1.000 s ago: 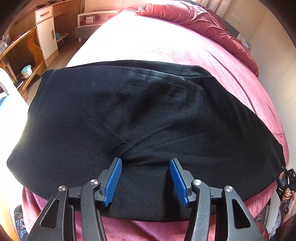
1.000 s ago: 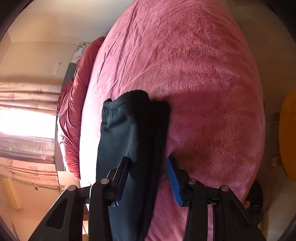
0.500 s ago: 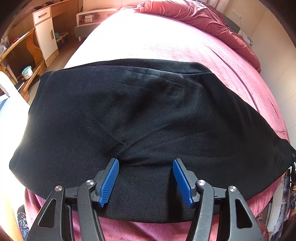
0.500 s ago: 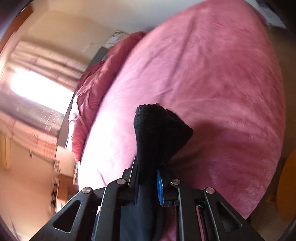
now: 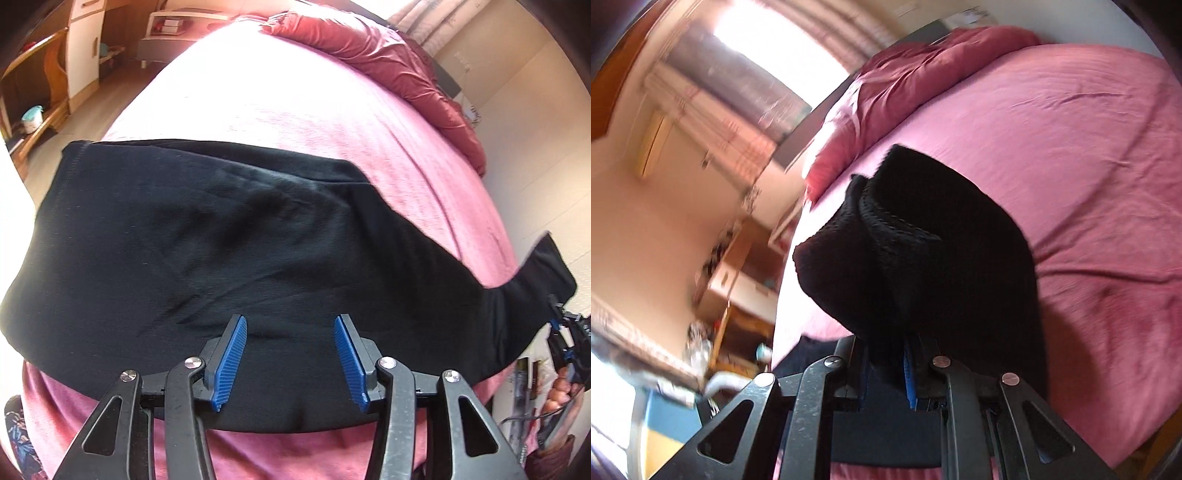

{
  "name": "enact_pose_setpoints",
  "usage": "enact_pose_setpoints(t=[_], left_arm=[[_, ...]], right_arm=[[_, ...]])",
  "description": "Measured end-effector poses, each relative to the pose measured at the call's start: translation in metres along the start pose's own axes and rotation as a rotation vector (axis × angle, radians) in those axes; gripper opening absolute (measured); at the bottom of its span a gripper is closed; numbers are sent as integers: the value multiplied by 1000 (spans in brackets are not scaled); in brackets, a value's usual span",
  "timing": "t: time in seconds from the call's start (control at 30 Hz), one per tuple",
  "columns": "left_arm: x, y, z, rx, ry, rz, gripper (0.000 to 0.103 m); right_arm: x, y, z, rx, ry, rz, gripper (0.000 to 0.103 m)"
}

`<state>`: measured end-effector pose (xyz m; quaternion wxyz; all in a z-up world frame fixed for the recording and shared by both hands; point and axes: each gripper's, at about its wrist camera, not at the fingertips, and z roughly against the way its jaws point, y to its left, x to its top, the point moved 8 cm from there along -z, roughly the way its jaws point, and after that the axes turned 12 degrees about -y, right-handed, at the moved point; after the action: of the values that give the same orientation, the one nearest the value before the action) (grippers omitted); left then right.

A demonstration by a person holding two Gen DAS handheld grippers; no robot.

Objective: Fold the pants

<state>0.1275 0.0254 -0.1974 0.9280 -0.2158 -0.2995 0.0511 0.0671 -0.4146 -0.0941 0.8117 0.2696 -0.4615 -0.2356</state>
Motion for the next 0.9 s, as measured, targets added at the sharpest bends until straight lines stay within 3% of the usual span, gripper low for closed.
enact_pose_setpoints(t=[0.13, 0.3, 0.57, 0.67, 0.7, 0.73, 0.8, 0.9], left_arm=[[1, -17, -2, -96, 18, 13, 50], [-4, -36, -7, -179, 55, 40, 50], [-8, -48, -19, -266, 142, 159, 50], [-11, -55, -25, -308, 174, 202, 51], [-11, -58, -27, -319, 185, 213, 51], [-12, -61, -30, -329, 197, 218, 51], [-12, -67, -35, -334, 221, 218, 52], [-14, -75, -44, -351, 258, 223, 55]], right_arm=[[-53, 37, -32, 47, 128, 79, 16], [-107, 56, -70, 64, 259, 133, 15], [-171, 56, -97, -19, 379, 316, 16], [-181, 60, -100, -30, 388, 391, 20], [-184, 63, -100, -22, 394, 409, 27], [-186, 66, -98, 3, 406, 410, 38], [-188, 77, -95, 72, 430, 394, 47], [-188, 80, -82, 168, 484, 354, 50]])
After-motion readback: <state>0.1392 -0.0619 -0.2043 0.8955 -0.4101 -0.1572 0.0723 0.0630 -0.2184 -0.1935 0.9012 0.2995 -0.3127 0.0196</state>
